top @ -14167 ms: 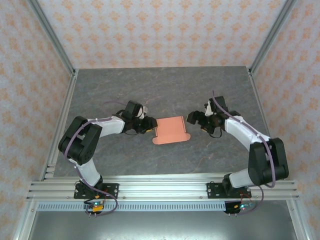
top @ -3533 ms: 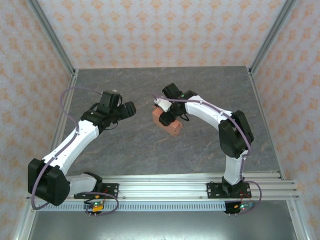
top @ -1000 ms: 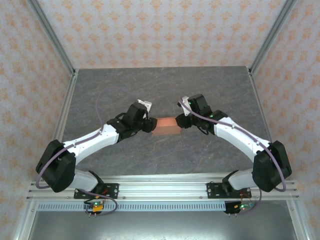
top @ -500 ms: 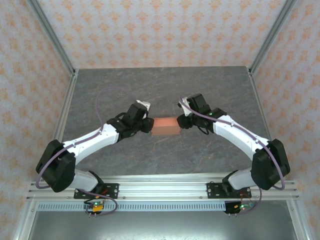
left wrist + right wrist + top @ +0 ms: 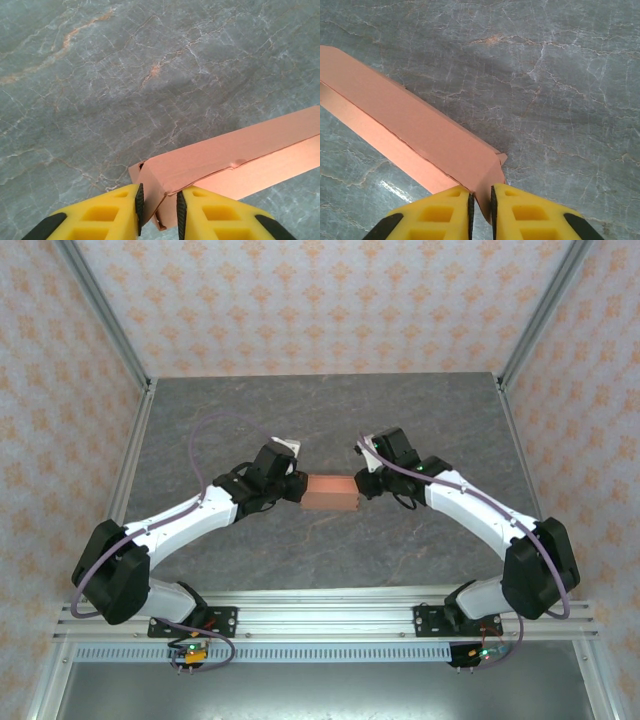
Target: Fold the paper box
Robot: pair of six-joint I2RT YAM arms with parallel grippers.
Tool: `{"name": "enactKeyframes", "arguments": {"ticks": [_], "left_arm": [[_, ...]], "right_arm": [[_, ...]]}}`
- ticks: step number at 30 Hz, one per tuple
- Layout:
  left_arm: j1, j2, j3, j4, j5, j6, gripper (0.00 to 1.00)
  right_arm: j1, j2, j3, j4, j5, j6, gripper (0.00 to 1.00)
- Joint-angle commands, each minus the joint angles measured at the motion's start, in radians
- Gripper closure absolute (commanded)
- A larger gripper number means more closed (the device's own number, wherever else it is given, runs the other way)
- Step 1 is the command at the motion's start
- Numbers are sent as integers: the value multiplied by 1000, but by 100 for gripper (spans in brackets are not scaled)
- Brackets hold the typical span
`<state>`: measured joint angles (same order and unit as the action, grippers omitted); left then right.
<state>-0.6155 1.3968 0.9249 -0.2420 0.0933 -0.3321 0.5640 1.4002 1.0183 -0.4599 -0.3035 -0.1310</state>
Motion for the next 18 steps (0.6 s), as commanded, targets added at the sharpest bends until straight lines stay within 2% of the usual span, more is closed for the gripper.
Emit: {"name": "enactKeyframes", "arguments": {"ticks": [1,6,11,13,18], "left_arm": [[-10,10,25,22,19,-68,77],[-12,6,27,18,9,-93,76],[-12,8,33,-25,-84,-67,57],[-12,19,44,-49,-99,-65,57],[-11,48,51,-21,-40,-109,61]], "right_arm": [[18,11,28,14,37,32,82],[32,16,25,21,64,42,82],[33,17,24,18,84,45,83],[33,18,34,10,106,72,83],[33,82,131,-83,142,191,83]]}}
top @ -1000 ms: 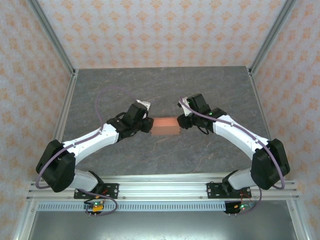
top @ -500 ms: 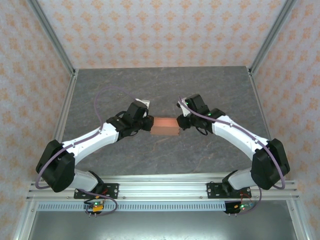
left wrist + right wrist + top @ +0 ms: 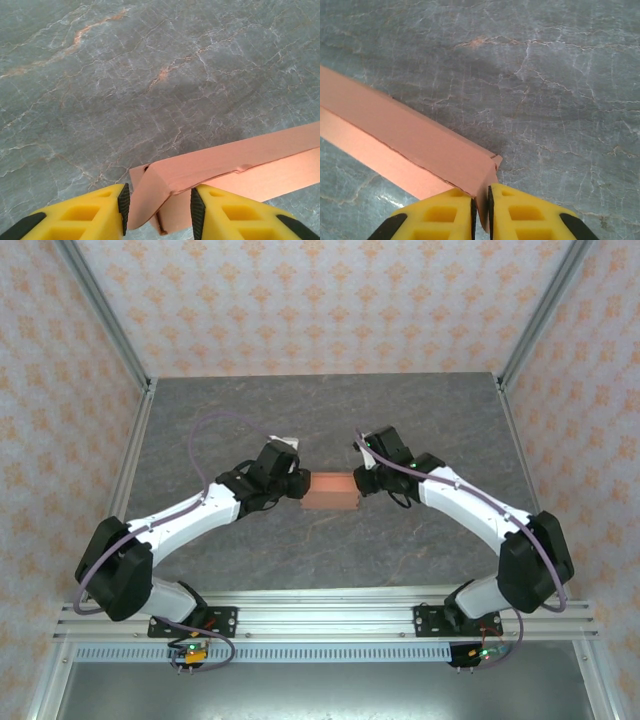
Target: Fold the paper box
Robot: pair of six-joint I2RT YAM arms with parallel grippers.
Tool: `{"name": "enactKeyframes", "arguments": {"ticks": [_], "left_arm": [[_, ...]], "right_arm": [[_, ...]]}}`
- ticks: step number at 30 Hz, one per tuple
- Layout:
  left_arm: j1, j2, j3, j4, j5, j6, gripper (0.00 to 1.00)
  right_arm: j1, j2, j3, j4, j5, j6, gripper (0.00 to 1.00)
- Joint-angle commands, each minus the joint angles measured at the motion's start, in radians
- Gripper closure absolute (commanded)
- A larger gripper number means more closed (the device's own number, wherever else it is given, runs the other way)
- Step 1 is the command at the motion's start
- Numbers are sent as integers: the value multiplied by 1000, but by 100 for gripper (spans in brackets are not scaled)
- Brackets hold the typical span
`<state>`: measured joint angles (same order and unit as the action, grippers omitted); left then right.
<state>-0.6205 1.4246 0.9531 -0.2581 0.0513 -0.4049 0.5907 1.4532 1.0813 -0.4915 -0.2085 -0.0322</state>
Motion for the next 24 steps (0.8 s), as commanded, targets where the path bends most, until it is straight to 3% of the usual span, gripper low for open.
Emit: {"name": "enactKeyframes", "arguments": {"ticks": [1,11,24], "left_arm": [[-6,25,26,-3,8,-53,61],[-12,65,14,44,60,-174,66],[-19,73,29,26,29,-248,73]], "right_arm": [[7,37,82,-60,42,112,83],[20,63,124,-74,26,198,87],[41,88,130,-98,63,265,88]]}}
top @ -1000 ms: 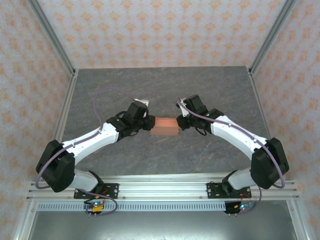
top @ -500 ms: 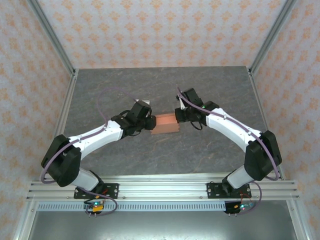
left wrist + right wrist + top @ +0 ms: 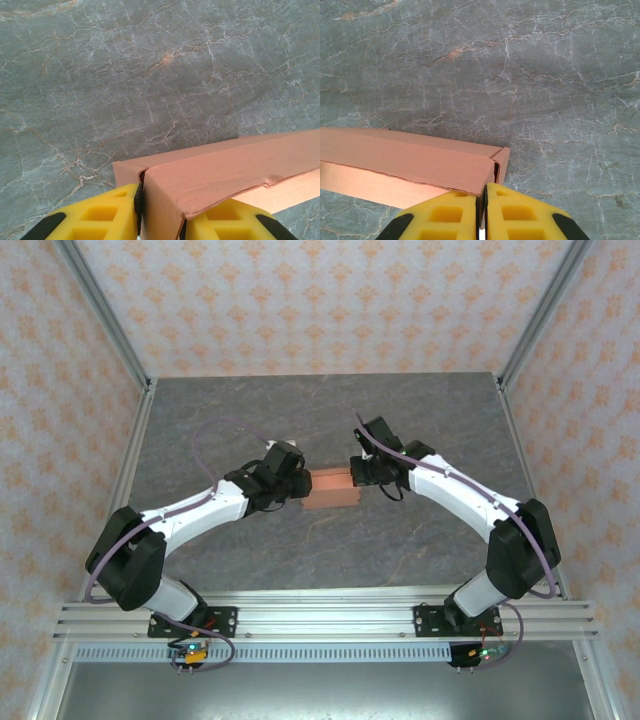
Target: Fold the paper box
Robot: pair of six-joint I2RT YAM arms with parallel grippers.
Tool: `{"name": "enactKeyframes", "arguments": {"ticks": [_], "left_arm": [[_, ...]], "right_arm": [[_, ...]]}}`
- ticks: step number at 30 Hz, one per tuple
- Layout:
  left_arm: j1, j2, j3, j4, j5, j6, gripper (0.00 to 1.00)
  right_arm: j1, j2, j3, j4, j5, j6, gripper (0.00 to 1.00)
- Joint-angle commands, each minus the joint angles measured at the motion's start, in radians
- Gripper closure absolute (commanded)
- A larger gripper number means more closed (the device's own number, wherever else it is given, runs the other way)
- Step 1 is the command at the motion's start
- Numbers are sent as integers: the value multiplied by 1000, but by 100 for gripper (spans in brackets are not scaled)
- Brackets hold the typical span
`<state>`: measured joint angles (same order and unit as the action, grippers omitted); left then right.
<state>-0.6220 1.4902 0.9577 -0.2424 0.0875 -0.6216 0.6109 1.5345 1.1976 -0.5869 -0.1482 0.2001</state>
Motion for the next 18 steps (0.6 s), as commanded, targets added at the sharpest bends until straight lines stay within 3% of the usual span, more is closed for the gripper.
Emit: {"name": "enactKeyframes", "arguments": {"ticks": [1,18], "left_arm": [[-18,4,23,9,-10,-33,73],[-18,12,21,5,-28,-50,73]], "right_arm": [[21,6,8,1,7,41,88],[39,-8,-32,33,37,145,88]]}}
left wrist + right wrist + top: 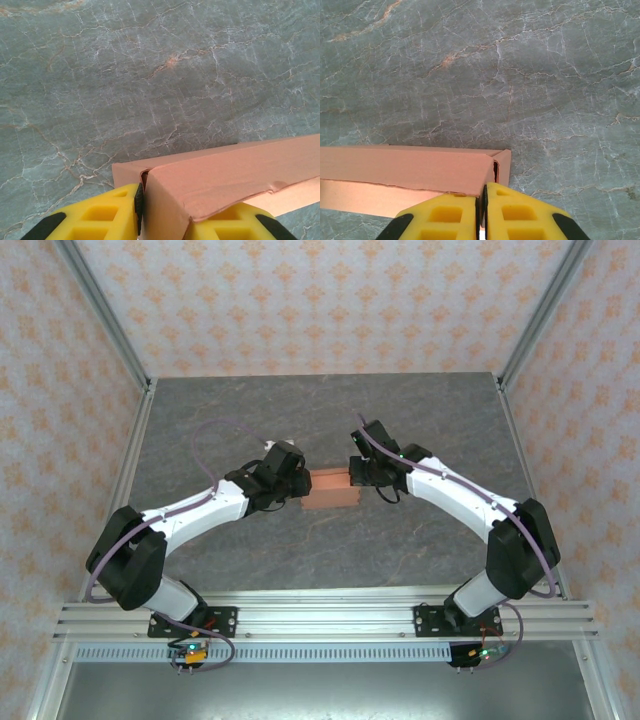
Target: Fold the paper box
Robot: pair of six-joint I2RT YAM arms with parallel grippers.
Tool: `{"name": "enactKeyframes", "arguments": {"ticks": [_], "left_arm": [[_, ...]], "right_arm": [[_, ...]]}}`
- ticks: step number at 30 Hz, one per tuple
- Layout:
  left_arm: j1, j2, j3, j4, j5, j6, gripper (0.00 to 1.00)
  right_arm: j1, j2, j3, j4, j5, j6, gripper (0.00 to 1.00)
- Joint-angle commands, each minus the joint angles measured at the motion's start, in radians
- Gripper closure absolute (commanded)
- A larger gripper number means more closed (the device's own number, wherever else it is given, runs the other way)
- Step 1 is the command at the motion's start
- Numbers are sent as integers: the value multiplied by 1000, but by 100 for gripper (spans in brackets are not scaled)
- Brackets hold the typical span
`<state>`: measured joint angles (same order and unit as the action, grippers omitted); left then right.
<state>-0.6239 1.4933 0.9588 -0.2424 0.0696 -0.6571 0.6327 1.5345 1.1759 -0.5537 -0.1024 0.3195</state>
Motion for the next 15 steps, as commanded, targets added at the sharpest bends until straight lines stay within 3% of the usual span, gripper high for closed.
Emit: {"name": "enactKeyframes", "arguments": {"ticks": [1,15], "left_arm": [[-16,7,17,6,-14,-16,73],[-16,-33,67,-98,-79,13,68]], "right_arm": [[18,-9,-18,5,1,20,88],[20,-15,-129,71,58,10,88]]}}
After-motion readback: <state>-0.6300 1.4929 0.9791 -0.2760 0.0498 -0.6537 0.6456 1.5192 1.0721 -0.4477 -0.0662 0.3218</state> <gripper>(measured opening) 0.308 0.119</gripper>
